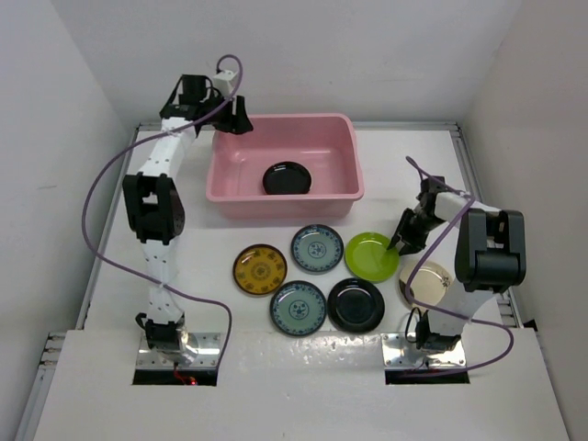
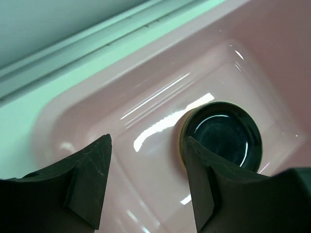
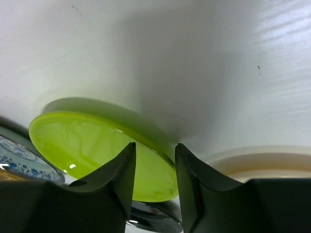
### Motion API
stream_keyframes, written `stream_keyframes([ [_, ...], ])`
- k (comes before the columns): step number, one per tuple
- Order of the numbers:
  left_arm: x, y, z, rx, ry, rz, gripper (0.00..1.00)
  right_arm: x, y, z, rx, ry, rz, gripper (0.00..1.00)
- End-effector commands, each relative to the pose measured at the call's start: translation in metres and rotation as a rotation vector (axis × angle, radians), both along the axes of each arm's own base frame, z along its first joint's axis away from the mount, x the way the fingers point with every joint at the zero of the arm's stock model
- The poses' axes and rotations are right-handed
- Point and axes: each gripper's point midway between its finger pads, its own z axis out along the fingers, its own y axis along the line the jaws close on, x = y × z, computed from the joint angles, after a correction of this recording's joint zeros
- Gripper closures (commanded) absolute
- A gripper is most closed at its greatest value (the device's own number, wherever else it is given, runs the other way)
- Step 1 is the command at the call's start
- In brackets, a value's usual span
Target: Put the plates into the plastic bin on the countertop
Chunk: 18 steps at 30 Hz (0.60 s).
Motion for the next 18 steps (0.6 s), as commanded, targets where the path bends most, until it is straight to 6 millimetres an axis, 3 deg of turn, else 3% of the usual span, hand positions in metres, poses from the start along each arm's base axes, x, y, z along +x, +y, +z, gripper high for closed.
stream_keyframes([
  [1, -0.011, 0.018, 0.076, 0.0, -0.156, -0.006, 0.36, 0.001, 0.003, -0.007, -0.008, -0.025, 0.02, 0.63],
  [3, -0.018, 0.024, 0.085, 0.008, -0.165, -0.012, 0.36, -0.003, 0.004, -0.013, -0.013, -0.034, 0.027, 0.63],
  [4, -0.022, 0.028, 0.076, 0.011, -0.137, -0.015, 0.36, -0.004, 0.004, -0.015, -0.013, -0.031, 0.03, 0.63],
  [8, -0.033, 0.042, 0.076, -0.012, -0.096, -0.013, 0.36, -0.006, 0.006, -0.021, -0.008, -0.046, 0.029, 0.62],
  [11, -0.048, 0.044, 0.075, -0.023, -0.077, -0.033, 0.36, -0.014, 0.012, -0.026, -0.006, -0.04, 0.045, 0.76],
  [12, -0.051, 0.049, 0.072, -0.016, -0.067, -0.029, 0.36, -0.014, 0.014, -0.026, -0.005, -0.05, 0.046, 0.89],
  [13, -0.054, 0.051, 0.059, 0.003, -0.042, -0.028, 0.36, -0.017, 0.013, -0.028, -0.015, -0.046, 0.047, 0.95],
  [14, -0.057, 0.051, 0.063, 0.003, -0.047, -0.028, 0.36, -0.016, 0.011, -0.027, -0.027, -0.053, 0.04, 1.0],
  [18, -0.063, 0.052, 0.056, 0.019, -0.03, -0.041, 0.36, -0.026, -0.001, -0.02, -0.098, -0.049, 0.036, 1.0],
])
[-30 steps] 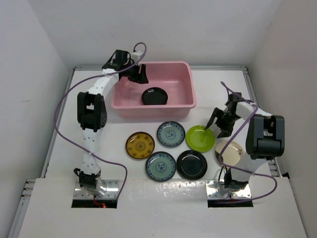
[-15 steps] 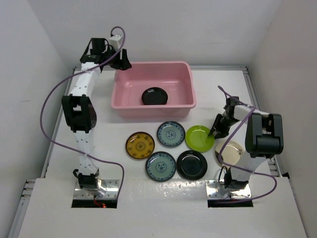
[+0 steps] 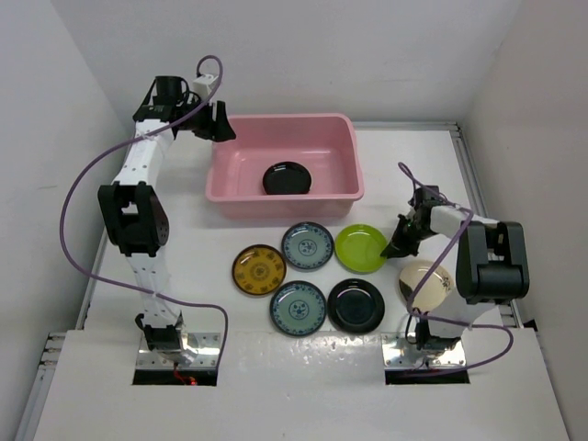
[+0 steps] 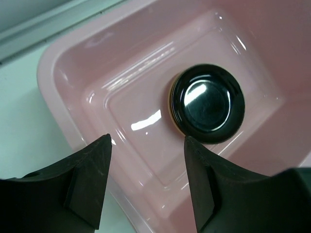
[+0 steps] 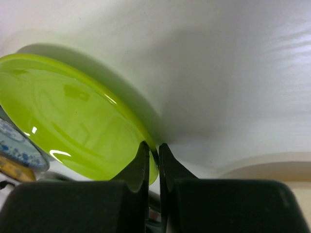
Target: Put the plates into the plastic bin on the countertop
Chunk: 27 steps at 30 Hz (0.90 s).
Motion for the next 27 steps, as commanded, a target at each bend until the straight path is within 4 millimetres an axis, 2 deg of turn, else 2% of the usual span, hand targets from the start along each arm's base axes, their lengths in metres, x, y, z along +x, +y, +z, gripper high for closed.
stream_keyframes([
  [1, -0.012, 0.002, 0.024, 0.002, -0.047, -0.032, 0.36, -0.01, -0.034, -0.002, -0.199, -0.013, -0.025, 1.0],
  [3, -0.012, 0.001, 0.028, -0.004, -0.056, -0.04, 0.36, -0.014, -0.041, 0.004, -0.218, -0.01, -0.053, 1.0],
  [4, -0.011, 0.001, 0.033, -0.004, -0.069, -0.04, 0.36, -0.009, -0.048, 0.017, -0.246, -0.062, -0.078, 1.0],
  [9, -0.009, -0.002, 0.036, -0.021, -0.072, -0.05, 0.36, -0.001, -0.083, 0.054, -0.314, -0.141, -0.279, 1.0],
  [11, -0.009, -0.002, 0.036, -0.021, -0.072, -0.05, 0.36, 0.012, -0.103, 0.082, -0.373, -0.22, -0.369, 1.0],
  [12, -0.008, -0.001, 0.036, -0.016, -0.072, -0.043, 0.36, 0.017, -0.107, 0.091, -0.381, -0.245, -0.414, 1.0],
  [13, -0.008, -0.001, 0.036, -0.016, -0.072, -0.043, 0.36, 0.031, -0.112, 0.11, -0.395, -0.304, -0.439, 1.0],
  [14, -0.008, -0.001, 0.036, -0.016, -0.072, -0.043, 0.36, 0.036, -0.12, 0.126, -0.427, -0.346, -0.499, 1.0],
  [19, -0.006, 0.012, 0.039, 0.004, -0.086, -0.011, 0.36, 0.073, -0.118, 0.18, -0.454, -0.578, -0.638, 1.0],
  [20, -0.006, 0.012, 0.039, 0.004, -0.086, -0.011, 0.36, 0.08, -0.11, 0.193, -0.464, -0.621, -0.634, 1.0],
  [21, -0.006, 0.012, 0.039, 0.004, -0.086, -0.011, 0.36, 0.085, -0.108, 0.2, -0.464, -0.649, -0.645, 1.0],
  [22, -0.004, 0.02, 0.038, 0.012, -0.085, 0.011, 0.36, 0.088, -0.111, 0.205, -0.491, -0.665, -0.673, 1.0],
  [24, -0.005, 0.026, 0.043, 0.019, -0.1, 0.017, 0.36, 0.1, -0.101, 0.231, -0.511, -0.747, -0.682, 1.0],
  [25, -0.004, 0.034, 0.043, 0.025, -0.099, 0.035, 0.36, 0.103, -0.099, 0.238, -0.514, -0.77, -0.687, 1.0],
  [26, -0.004, 0.034, 0.043, 0.025, -0.099, 0.035, 0.36, 0.113, -0.089, 0.254, -0.49, -0.839, -0.687, 1.0],
  [27, -0.006, 0.04, 0.046, 0.032, -0.104, 0.043, 0.36, 0.113, -0.09, 0.263, -0.507, -0.873, -0.696, 1.0],
])
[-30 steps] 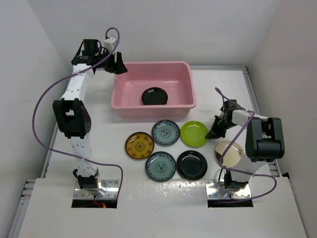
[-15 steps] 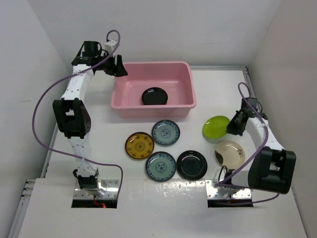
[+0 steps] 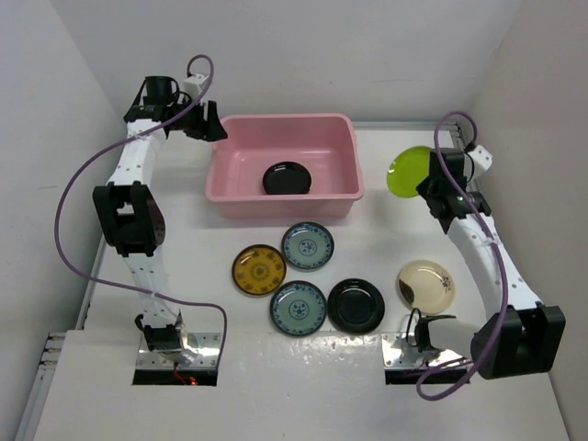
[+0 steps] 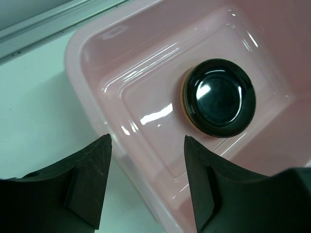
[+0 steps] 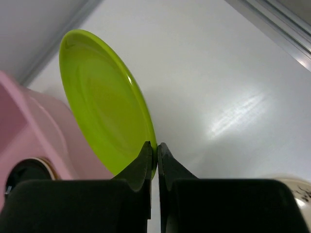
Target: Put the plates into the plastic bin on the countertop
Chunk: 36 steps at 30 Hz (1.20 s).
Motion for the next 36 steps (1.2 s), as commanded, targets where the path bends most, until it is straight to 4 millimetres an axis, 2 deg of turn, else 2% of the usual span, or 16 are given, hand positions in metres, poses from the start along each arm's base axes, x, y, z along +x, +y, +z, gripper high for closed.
stream_keyframes([
  [1, -0.001, 0.029, 0.051, 0.033, -0.124, 0.049, 0.36, 0.032, 0.005, 0.075, -0.041, -0.292, -0.065, 1.0],
  [4, 0.0, 0.048, 0.051, 0.035, -0.124, 0.086, 0.36, 0.044, 0.021, 0.098, -0.095, -0.347, 0.012, 1.0],
  [6, -0.001, 0.064, 0.052, 0.043, -0.122, 0.122, 0.36, 0.068, 0.056, 0.121, -0.097, -0.416, 0.143, 1.0],
  [7, -0.001, 0.066, 0.048, 0.048, -0.113, 0.129, 0.36, 0.077, 0.065, 0.109, -0.123, -0.374, 0.202, 1.0],
  [9, -0.003, 0.075, 0.041, 0.052, -0.09, 0.151, 0.36, 0.109, 0.124, 0.105, -0.036, -0.354, 0.457, 1.0],
  [11, -0.006, 0.087, 0.04, 0.058, -0.086, 0.18, 0.36, 0.119, 0.167, 0.094, 0.032, -0.312, 0.651, 1.0],
  [12, -0.006, 0.088, 0.04, 0.065, -0.09, 0.175, 0.36, 0.14, 0.194, 0.077, 0.058, -0.228, 0.731, 1.0],
  [13, -0.007, 0.088, 0.034, 0.063, -0.077, 0.175, 0.36, 0.138, 0.219, 0.069, 0.114, -0.191, 0.843, 1.0],
  [14, -0.008, 0.092, 0.029, 0.062, -0.063, 0.184, 0.36, 0.146, 0.236, 0.087, 0.108, -0.217, 0.891, 1.0],
  [17, -0.011, 0.099, 0.022, 0.071, -0.045, 0.196, 0.36, 0.162, 0.28, 0.02, 0.183, -0.025, 0.99, 1.0],
  [18, -0.011, 0.099, 0.013, 0.069, -0.025, 0.196, 0.36, 0.165, 0.292, 0.02, 0.201, -0.028, 1.017, 1.0],
  [20, -0.011, 0.106, 0.013, 0.075, -0.023, 0.213, 0.36, 0.175, 0.307, -0.012, 0.253, 0.012, 1.014, 1.0],
  [22, -0.01, 0.113, 0.006, 0.079, -0.01, 0.229, 0.36, 0.185, 0.313, -0.02, 0.268, -0.009, 1.011, 1.0],
  [25, -0.011, 0.118, -0.002, 0.077, 0.009, 0.238, 0.36, 0.194, 0.318, -0.058, 0.304, 0.047, 0.986, 1.0],
  [30, -0.009, 0.117, -0.011, 0.068, 0.026, 0.23, 0.36, 0.188, 0.309, -0.083, 0.317, 0.108, 0.95, 1.0],
  [36, -0.009, 0.115, -0.01, 0.062, 0.025, 0.223, 0.36, 0.186, 0.298, -0.102, 0.289, 0.148, 0.918, 0.74],
])
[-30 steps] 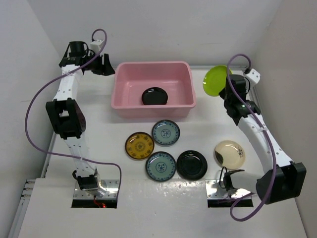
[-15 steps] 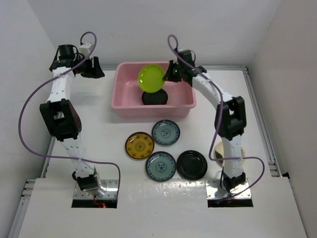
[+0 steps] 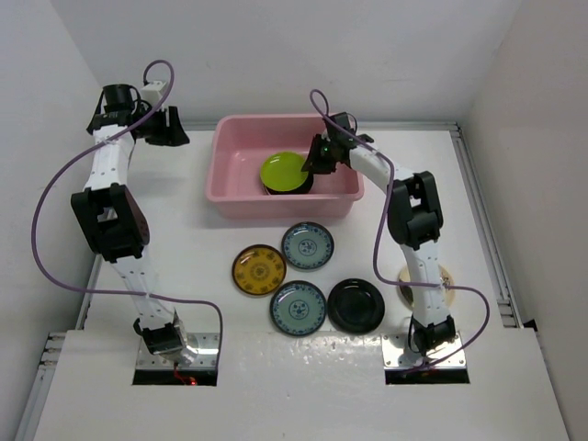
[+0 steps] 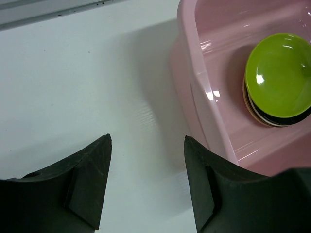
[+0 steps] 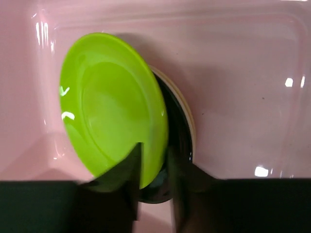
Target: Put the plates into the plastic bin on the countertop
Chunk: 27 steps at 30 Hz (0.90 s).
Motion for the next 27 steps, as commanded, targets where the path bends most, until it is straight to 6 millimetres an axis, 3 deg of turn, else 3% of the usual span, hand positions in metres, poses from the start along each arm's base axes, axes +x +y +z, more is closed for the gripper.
stream_keyframes([
  [1, -0.001, 0.0, 0.006, -0.004, -0.022, -0.017, 0.36, 0.009, -0.001, 0.031, 0.008, -0.08, -0.01, 0.68],
  [2, -0.001, 0.0, 0.006, -0.004, -0.022, -0.017, 0.36, 0.01, -0.004, 0.032, -0.007, -0.091, -0.008, 0.49],
  [5, -0.001, 0.005, 0.006, -0.004, -0.022, -0.008, 0.36, 0.013, -0.004, 0.049, -0.037, -0.135, 0.03, 0.27],
  [8, 0.0, 0.005, 0.009, -0.002, -0.03, -0.008, 0.36, 0.013, -0.008, 0.079, -0.122, -0.208, 0.067, 0.22],
  [9, 0.0, 0.005, 0.009, -0.002, -0.03, -0.008, 0.36, 0.012, -0.008, 0.122, -0.132, -0.293, 0.06, 0.21],
  [11, -0.001, 0.005, 0.015, 0.001, -0.041, -0.008, 0.36, 0.002, -0.02, 0.134, -0.183, -0.315, 0.035, 0.2],
  [12, -0.002, 0.005, 0.02, 0.004, -0.051, -0.008, 0.36, -0.016, -0.027, 0.146, -0.181, -0.322, 0.027, 0.2],
  [13, -0.003, 0.006, 0.026, 0.02, -0.065, -0.006, 0.36, -0.023, -0.029, 0.19, -0.135, -0.425, 0.007, 0.2],
  [14, -0.006, 0.005, 0.025, 0.019, -0.06, -0.006, 0.36, -0.041, -0.035, 0.162, -0.152, -0.372, 0.016, 0.2],
  [15, -0.007, 0.007, 0.029, 0.027, -0.068, 0.001, 0.36, -0.077, -0.047, 0.192, -0.118, -0.424, 0.004, 0.26],
  [16, -0.01, 0.006, 0.028, 0.026, -0.063, 0.001, 0.36, -0.088, -0.05, 0.171, -0.114, -0.422, 0.004, 0.29],
  [17, -0.012, 0.002, 0.024, 0.04, -0.055, -0.006, 0.36, -0.106, -0.055, 0.19, -0.076, -0.46, -0.015, 0.35],
  [18, -0.016, 0.003, 0.031, 0.052, -0.065, 0.005, 0.36, -0.118, -0.057, 0.182, -0.068, -0.447, -0.016, 0.41],
  [19, -0.018, 0.0, 0.032, 0.06, -0.065, 0.005, 0.36, -0.148, -0.064, 0.14, -0.091, -0.373, 0.0, 0.51],
  [20, -0.022, 0.002, 0.027, 0.07, -0.048, 0.019, 0.36, -0.16, -0.064, 0.141, -0.065, -0.361, -0.01, 0.53],
  [21, -0.026, -0.004, 0.034, 0.085, -0.063, 0.009, 0.36, -0.171, -0.064, 0.128, -0.05, -0.312, -0.017, 0.53],
  [22, -0.03, -0.005, 0.034, 0.085, -0.06, 0.009, 0.36, -0.195, -0.065, 0.098, -0.06, -0.247, 0.007, 0.48],
  [24, -0.038, -0.009, 0.027, 0.087, -0.039, 0.007, 0.37, -0.215, -0.064, 0.07, -0.036, -0.16, -0.001, 0.42],
  [25, -0.043, -0.016, 0.034, 0.09, -0.052, -0.003, 0.37, -0.219, -0.061, 0.064, -0.007, -0.167, -0.01, 0.36],
  [27, -0.051, -0.024, 0.027, 0.079, -0.033, -0.022, 0.37, -0.219, -0.057, 0.056, 0.061, -0.169, -0.045, 0.36],
])
